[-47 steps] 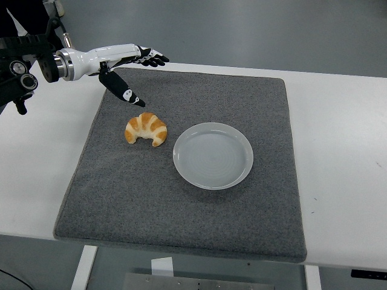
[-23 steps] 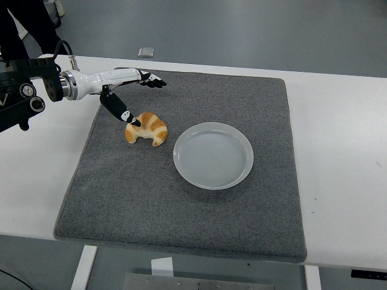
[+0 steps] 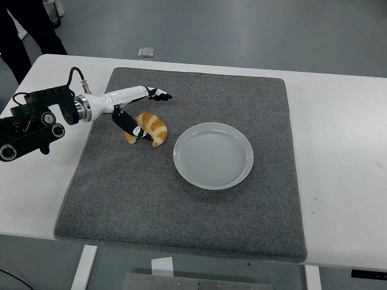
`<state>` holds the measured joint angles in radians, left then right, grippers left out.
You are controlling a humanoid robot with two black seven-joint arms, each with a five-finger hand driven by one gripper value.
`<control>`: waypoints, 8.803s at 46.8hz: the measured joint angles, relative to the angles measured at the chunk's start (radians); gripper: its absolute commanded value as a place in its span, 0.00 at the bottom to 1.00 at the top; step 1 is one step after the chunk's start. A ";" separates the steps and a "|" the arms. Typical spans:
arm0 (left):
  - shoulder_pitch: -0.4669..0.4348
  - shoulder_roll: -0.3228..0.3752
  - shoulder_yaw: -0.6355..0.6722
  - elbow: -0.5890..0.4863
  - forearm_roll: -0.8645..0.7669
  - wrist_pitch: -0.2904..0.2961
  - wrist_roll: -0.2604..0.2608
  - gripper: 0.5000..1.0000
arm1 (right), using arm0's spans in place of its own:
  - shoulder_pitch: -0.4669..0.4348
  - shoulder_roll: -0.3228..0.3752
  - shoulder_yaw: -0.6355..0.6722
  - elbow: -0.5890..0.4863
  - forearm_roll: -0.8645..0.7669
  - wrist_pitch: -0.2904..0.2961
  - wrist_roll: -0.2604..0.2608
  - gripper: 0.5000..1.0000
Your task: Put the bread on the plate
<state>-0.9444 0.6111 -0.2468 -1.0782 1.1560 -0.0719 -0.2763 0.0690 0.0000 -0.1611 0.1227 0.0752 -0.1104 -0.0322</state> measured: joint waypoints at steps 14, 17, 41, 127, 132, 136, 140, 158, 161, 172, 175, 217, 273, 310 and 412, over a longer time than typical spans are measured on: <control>0.017 -0.010 -0.001 0.034 0.065 0.028 -0.032 0.95 | 0.000 0.000 0.000 0.000 0.000 0.000 0.000 0.90; 0.027 -0.026 -0.001 0.060 0.076 0.050 -0.041 0.95 | 0.000 0.000 0.000 0.000 0.000 0.000 0.000 0.90; 0.062 -0.108 -0.001 0.183 0.092 0.118 -0.129 0.19 | 0.000 0.000 0.000 0.000 0.000 0.000 0.000 0.90; -0.396 -0.430 0.155 0.182 0.051 0.182 -0.047 0.00 | 0.000 0.000 0.000 0.000 0.000 0.000 0.000 0.90; -0.358 -0.419 0.234 0.120 0.051 0.248 -0.048 0.00 | 0.000 0.000 0.000 0.000 0.000 0.000 0.000 0.90; -0.314 -0.405 0.270 0.101 0.056 0.298 -0.050 0.00 | 0.000 0.000 0.000 0.000 0.000 0.000 0.000 0.90; -0.274 -0.397 0.274 0.088 0.060 0.319 -0.053 0.00 | 0.000 0.000 0.000 0.000 0.000 0.000 0.000 0.90; -0.174 -0.344 0.275 0.033 0.062 0.336 -0.061 0.00 | 0.000 0.000 0.000 0.000 0.000 0.000 0.000 0.90; -0.171 -0.333 0.275 0.016 0.062 0.336 -0.060 0.00 | 0.000 0.000 0.000 0.000 0.000 0.000 0.000 0.90; -0.136 -0.302 0.276 -0.023 0.063 0.336 -0.060 0.00 | 0.000 0.000 0.000 0.000 0.000 0.000 0.000 0.90; -0.119 -0.295 0.278 -0.024 0.065 0.336 -0.060 0.00 | 0.000 0.000 0.000 0.000 0.000 0.000 0.000 0.90; -0.068 -0.284 0.270 -0.011 0.054 0.368 -0.064 0.26 | 0.000 0.000 0.000 0.000 0.000 0.000 0.000 0.90; -0.074 -0.245 0.194 -0.040 -0.059 0.347 -0.063 0.97 | 0.000 0.000 0.000 0.000 0.000 0.000 0.000 0.90; -0.376 -0.064 -0.068 0.062 -0.648 -0.025 -0.048 0.98 | 0.000 0.000 0.000 0.000 0.000 0.000 0.000 0.90; -0.152 -0.006 -0.069 0.400 -1.513 -0.384 0.042 0.98 | 0.031 0.000 -0.001 0.009 -0.005 0.000 0.000 0.90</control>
<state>-1.0968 0.6052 -0.3160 -0.6780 -0.3568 -0.4557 -0.2348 0.0997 0.0000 -0.1621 0.1320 0.0697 -0.1100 -0.0322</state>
